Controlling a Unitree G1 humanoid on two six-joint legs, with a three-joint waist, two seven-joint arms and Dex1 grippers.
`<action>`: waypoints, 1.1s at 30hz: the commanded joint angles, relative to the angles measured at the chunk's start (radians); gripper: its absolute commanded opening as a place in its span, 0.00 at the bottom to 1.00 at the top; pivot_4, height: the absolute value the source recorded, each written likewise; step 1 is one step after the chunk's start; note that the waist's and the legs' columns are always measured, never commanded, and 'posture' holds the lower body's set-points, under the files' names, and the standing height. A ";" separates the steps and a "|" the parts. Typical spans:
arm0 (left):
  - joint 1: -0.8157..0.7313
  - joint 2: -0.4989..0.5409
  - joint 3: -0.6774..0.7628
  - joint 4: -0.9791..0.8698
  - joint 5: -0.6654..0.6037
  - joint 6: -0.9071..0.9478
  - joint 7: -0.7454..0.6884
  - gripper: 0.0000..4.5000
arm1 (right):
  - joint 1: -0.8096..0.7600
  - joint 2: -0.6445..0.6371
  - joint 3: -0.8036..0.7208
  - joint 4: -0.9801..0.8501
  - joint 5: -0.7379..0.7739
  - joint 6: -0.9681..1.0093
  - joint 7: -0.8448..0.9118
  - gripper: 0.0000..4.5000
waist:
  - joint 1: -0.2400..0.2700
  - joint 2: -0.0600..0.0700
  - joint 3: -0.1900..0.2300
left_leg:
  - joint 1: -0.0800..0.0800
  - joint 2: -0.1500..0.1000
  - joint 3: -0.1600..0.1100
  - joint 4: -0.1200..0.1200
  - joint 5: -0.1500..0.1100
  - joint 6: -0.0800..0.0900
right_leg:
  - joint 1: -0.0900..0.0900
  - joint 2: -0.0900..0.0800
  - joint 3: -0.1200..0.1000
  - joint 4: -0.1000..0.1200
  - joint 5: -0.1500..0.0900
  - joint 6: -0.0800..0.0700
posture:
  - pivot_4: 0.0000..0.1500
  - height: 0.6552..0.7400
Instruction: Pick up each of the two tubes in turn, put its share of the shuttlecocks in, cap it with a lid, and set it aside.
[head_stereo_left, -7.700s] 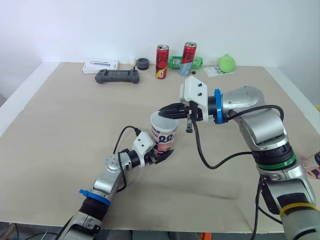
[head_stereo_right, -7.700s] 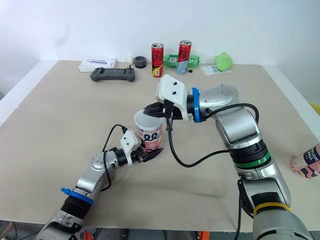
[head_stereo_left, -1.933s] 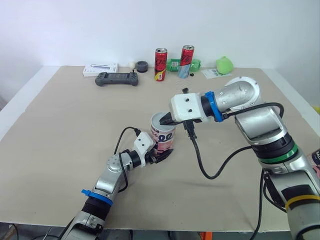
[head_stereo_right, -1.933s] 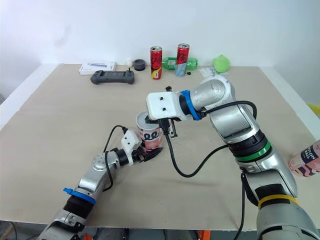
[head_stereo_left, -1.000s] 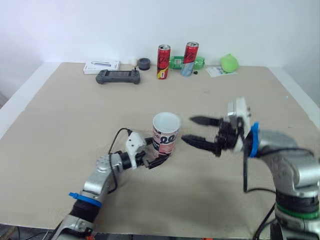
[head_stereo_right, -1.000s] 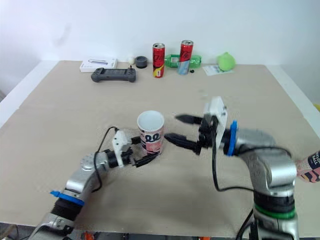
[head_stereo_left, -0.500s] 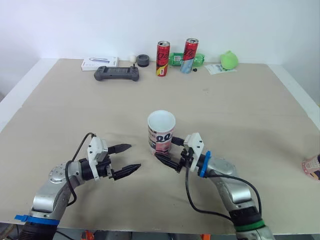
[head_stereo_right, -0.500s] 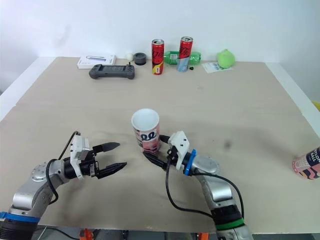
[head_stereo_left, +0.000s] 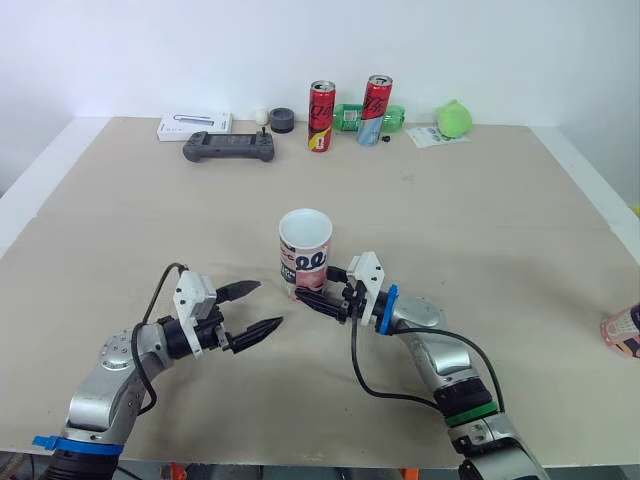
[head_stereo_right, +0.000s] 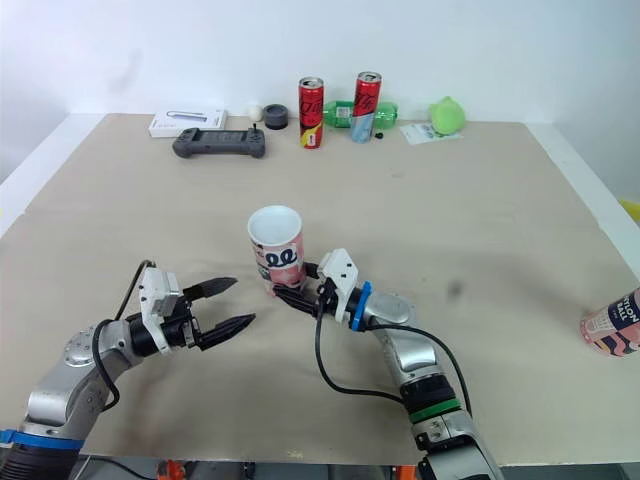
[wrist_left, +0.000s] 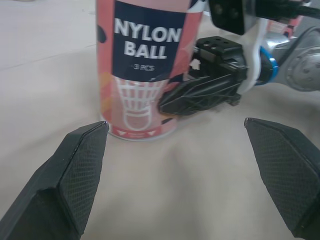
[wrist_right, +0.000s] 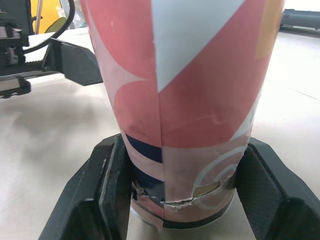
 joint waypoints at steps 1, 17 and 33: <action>-0.037 -0.011 -0.002 -0.018 0.014 -0.020 0.026 1.00 | 0.044 -0.024 -0.032 -0.112 0.043 0.040 -0.004 0.60 | 0.001 0.000 0.000 | 0.000 0.000 0.000 0.000 0.000 0.000 | 0.000 0.000 0.000 0.000 0.000 0.000 | 1.00 1.00; -0.510 -0.348 -0.229 0.286 0.152 -0.052 0.115 1.00 | 0.173 -0.123 -0.767 0.001 0.017 -0.072 -0.798 0.60 | 0.022 0.001 0.000 | -0.002 -0.005 0.000 0.003 0.000 0.001 | 0.001 -0.002 0.003 -0.001 0.002 0.001 | 1.00 1.00; -0.455 -0.314 -0.240 0.252 0.153 -0.032 0.066 1.00 | 0.201 -0.155 -0.789 0.127 0.064 -0.111 -0.824 0.99 | 0.002 0.005 -0.002 | 0.000 -0.005 0.002 0.005 0.001 0.003 | 0.004 -0.002 0.005 0.000 0.003 0.004 | 1.00 1.00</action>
